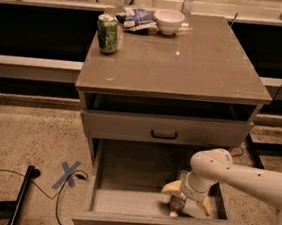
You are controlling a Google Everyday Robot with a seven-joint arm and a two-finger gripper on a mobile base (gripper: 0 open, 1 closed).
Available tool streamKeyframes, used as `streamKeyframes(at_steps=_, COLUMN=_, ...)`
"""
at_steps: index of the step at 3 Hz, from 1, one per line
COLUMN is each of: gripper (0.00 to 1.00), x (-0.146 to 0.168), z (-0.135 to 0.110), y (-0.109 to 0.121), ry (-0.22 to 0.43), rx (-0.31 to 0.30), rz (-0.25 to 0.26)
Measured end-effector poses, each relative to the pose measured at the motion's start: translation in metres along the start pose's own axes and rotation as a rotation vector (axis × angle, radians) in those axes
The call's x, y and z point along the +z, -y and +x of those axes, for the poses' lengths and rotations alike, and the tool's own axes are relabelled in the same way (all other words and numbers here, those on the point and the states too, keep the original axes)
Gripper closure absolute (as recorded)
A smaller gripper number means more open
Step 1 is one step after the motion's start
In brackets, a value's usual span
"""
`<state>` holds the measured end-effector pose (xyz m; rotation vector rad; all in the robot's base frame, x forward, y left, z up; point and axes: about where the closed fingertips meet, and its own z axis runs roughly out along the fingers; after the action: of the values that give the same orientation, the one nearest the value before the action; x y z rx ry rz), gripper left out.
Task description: Pick blue plastic bottle from middle drawer and place on counter
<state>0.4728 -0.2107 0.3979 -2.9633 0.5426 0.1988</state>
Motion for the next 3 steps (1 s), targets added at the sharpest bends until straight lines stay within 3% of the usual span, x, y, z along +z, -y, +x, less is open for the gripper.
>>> streamKeyframes(at_steps=1, gripper=0.0, x=0.012, z=0.007, y=0.012, ry=-0.004, rx=-0.066, rz=0.004)
streamKeyframes(at_steps=2, gripper=0.14, x=0.022, z=0.015, y=0.02, ry=-0.015, rx=-0.091, rz=0.013)
streamKeyframes(at_steps=3, gripper=0.38, x=0.027, z=0.02, y=0.025, ry=-0.023, rx=-0.099, rz=0.03)
